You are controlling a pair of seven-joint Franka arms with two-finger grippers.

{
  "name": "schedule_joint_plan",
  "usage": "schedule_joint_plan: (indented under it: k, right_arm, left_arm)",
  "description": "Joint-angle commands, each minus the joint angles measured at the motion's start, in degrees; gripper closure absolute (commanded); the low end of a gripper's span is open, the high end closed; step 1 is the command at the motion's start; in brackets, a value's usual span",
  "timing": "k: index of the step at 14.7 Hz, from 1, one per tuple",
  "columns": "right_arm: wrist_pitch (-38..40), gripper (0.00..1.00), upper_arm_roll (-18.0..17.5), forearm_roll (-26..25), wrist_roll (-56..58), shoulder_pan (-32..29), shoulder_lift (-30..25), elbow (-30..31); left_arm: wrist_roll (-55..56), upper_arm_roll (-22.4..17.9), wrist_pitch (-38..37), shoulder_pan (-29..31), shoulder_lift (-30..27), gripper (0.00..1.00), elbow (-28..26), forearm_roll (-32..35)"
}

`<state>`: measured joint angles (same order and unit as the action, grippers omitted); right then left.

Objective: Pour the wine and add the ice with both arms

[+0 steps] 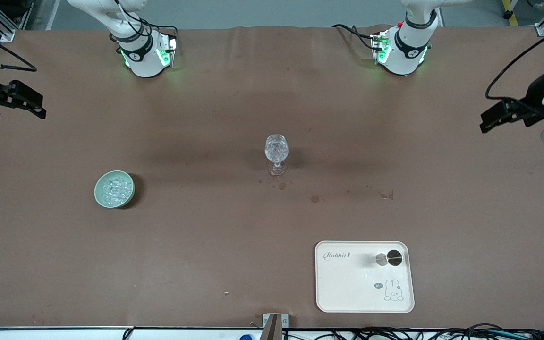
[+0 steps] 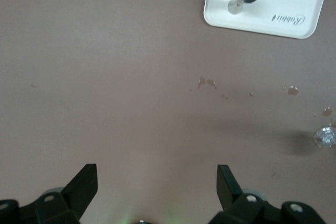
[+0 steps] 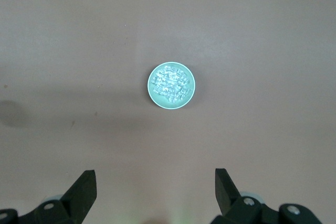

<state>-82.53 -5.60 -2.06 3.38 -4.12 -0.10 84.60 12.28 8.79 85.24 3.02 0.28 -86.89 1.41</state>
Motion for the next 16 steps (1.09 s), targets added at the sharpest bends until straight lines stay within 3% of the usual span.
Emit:
schedule_joint_plan:
  k: [1, 8, 16]
  right_arm:
    - [-0.62, 0.01, -1.17, 0.83, 1.10, -1.60, -1.13, 1.27]
    - [-0.09, 0.01, -0.99, 0.74, 1.10, -1.51, -0.96, 1.27]
    - [0.35, 0.02, -0.82, 0.74, 0.22, -1.60, -0.96, 1.18]
  left_arm:
    - [-0.94, -1.32, 1.42, -2.49, -5.28, 0.01, -5.39, -0.62]
    - [-5.67, -1.32, 2.20, -3.55, -9.24, 0.00, -9.18, -1.05]
    - [-6.57, -1.06, 2.64, -3.11, -6.17, 0.00, -6.28, -0.53]
